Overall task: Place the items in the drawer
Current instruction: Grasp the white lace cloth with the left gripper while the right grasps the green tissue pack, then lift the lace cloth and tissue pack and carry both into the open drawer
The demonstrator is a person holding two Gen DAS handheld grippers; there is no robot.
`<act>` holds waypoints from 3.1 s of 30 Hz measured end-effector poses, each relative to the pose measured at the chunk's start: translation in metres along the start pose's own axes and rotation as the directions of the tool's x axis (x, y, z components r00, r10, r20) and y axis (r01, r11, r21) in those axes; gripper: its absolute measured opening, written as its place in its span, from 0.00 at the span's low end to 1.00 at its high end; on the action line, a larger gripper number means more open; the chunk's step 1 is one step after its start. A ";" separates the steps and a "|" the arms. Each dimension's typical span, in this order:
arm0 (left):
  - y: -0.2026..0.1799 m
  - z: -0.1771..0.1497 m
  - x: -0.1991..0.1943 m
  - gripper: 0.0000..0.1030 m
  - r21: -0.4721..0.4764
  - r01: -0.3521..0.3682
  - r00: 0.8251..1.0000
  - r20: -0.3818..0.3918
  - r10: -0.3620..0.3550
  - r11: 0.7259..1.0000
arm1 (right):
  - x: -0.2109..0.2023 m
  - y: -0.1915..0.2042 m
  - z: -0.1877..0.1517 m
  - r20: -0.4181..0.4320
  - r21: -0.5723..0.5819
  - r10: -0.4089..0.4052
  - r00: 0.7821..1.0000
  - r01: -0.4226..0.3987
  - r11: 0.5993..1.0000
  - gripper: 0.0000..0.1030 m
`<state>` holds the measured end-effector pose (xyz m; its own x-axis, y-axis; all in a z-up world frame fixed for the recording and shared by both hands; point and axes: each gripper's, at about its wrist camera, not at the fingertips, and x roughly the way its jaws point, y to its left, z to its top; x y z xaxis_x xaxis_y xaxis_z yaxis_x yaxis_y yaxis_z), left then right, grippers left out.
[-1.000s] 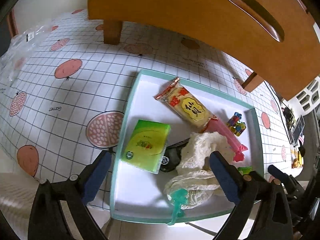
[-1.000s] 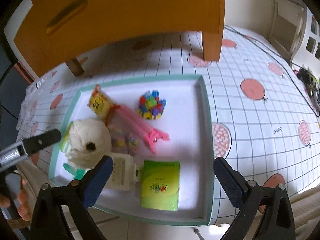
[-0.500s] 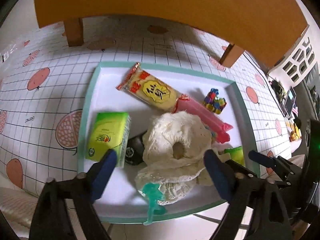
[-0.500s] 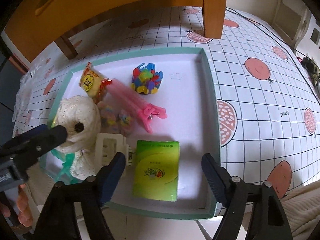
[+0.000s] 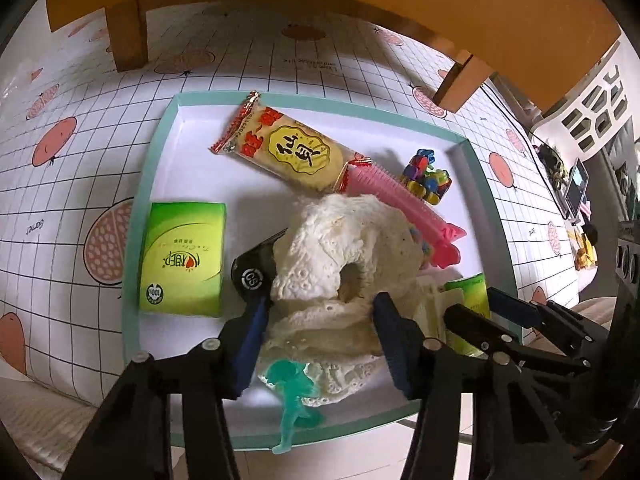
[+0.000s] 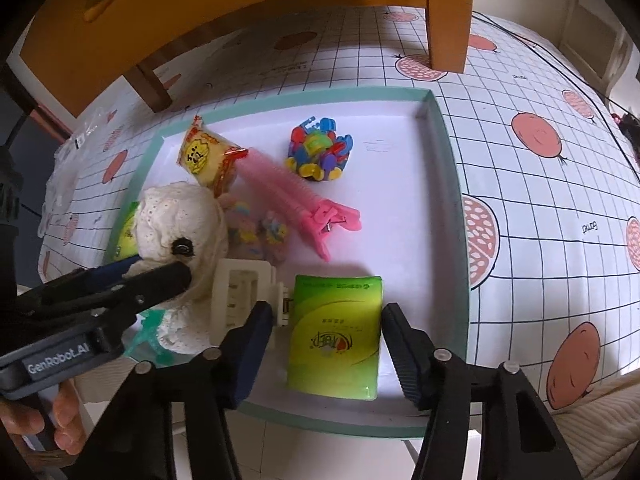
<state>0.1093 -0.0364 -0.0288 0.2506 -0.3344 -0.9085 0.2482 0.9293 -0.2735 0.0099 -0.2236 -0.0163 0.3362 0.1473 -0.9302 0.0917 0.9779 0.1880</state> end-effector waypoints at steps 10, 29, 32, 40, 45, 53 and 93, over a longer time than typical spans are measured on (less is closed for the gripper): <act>0.005 0.000 0.000 0.21 -0.020 0.027 1.000 0.005 -0.027 0.999 | -0.004 -0.010 0.004 0.024 0.037 0.007 1.000 -0.008 0.999 0.48; 0.020 0.004 -0.029 0.14 -0.072 0.056 0.990 0.135 -0.046 0.996 | -0.002 -0.026 0.004 0.021 0.119 0.040 0.999 -0.042 0.992 0.30; 0.025 0.005 -0.038 0.14 -0.092 0.077 0.983 0.174 -0.060 0.993 | -0.001 -0.027 0.005 0.025 0.126 0.045 0.999 -0.048 0.991 0.30; 0.045 0.011 -0.050 0.14 -0.189 0.122 0.966 0.249 -0.073 0.974 | -0.001 -0.026 0.004 0.025 0.124 0.057 0.998 -0.060 0.991 0.39; 0.061 0.010 -0.054 0.14 -0.253 0.172 0.955 0.280 -0.098 0.952 | 0.004 -0.020 0.003 0.005 0.095 0.062 0.998 -0.062 0.994 0.50; 0.074 0.010 -0.057 0.14 -0.306 0.230 0.941 0.314 -0.130 0.924 | 0.011 -0.012 -0.001 -0.013 0.060 0.041 0.999 -0.040 0.997 0.55; 0.020 0.044 -0.232 0.14 0.007 0.320 0.727 0.640 -0.250 0.947 | -0.201 0.037 0.094 0.492 -0.068 0.096 0.866 -0.072 0.995 0.47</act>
<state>0.0979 0.0529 0.1901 0.7189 -0.5757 -0.3896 0.3215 0.7723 -0.5479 0.0339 -0.2315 0.2076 0.7606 0.1484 -0.6321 0.0033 0.9726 0.2323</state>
